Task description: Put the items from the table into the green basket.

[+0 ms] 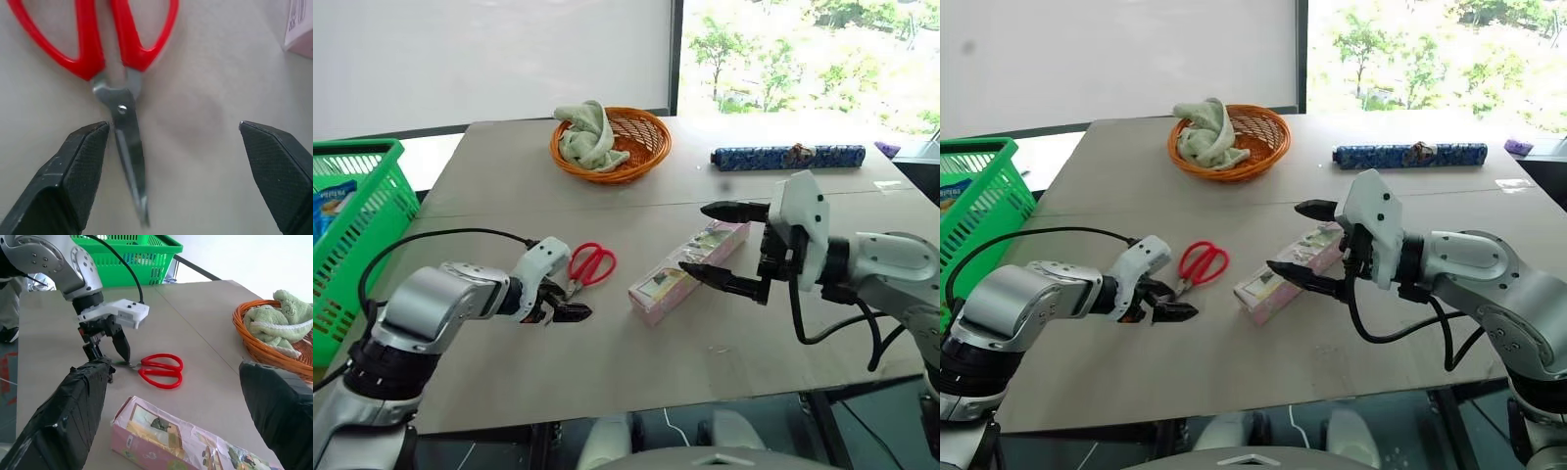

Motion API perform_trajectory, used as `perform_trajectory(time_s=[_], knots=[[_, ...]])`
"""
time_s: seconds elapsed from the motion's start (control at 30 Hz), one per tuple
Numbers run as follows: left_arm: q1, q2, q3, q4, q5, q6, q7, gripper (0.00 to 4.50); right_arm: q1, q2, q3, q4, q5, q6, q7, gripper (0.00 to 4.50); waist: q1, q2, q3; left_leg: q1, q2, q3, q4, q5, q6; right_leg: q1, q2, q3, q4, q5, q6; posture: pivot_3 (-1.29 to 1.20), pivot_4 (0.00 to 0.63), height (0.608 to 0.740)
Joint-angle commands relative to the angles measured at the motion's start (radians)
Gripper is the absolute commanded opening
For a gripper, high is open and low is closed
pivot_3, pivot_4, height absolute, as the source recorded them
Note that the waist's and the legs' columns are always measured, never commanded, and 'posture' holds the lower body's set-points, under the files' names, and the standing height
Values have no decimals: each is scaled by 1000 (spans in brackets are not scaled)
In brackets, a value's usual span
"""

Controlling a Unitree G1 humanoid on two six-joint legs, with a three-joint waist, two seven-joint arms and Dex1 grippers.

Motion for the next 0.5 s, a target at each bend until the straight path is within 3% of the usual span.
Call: perform_trajectory(time_s=[0.03, 0.1, 0.17, 0.2, 0.33, 0.5], knots=[[-11, -7, -52, 107, 114, -77, 82, 3895, -9, -7, -19, -13, 3, -16, 0, 4500, 6, 4, 2, 2, 0, 0, 0, -1, 2, 2, 0, 0, 1, 0, 0, -158, 49, 740], [-9, -11, -100, 127, 157, -131, 94, 3177, -8, -5, -18, -17, 5, -14, -6, 4500, 7, 8, 3, 10, 0, 0, -2, -2, 2, 8, 0, 0, 1, 0, -1, -164, 50, 740], [-4, -26, -109, 129, 162, -142, 93, 1880, -7, -5, -20, -22, 9, -12, -11, 4500, 6, 9, 3, 17, 0, 0, -4, -4, -2, 14, -1, 0, 0, -1, -3, -171, 52, 740], [-1, -33, -107, 126, 161, -140, 92, 1730, -6, -5, -21, -24, 11, -11, -13, 4500, 5, 10, 2, 18, 0, 0, -4, -4, -2, 14, -1, 0, 0, -1, -3, -171, 52, 740], [34, -44, -71, 126, 158, -149, 81, 13, 4, -11, -27, -31, 15, -11, -20, 4500, 4, 11, 2, 17, 0, 0, -4, -4, -2, 14, -3, 0, 0, -1, -4, -169, 50, 740], [134, -40, 122, 87, 73, -205, 13, 13, 9, -9, -21, -31, 15, -20, -23, 4500, -3, 12, 1, 16, 0, 1, -4, -4, -2, 13, -4, 0, -1, -1, -4, -167, 48, 740]])
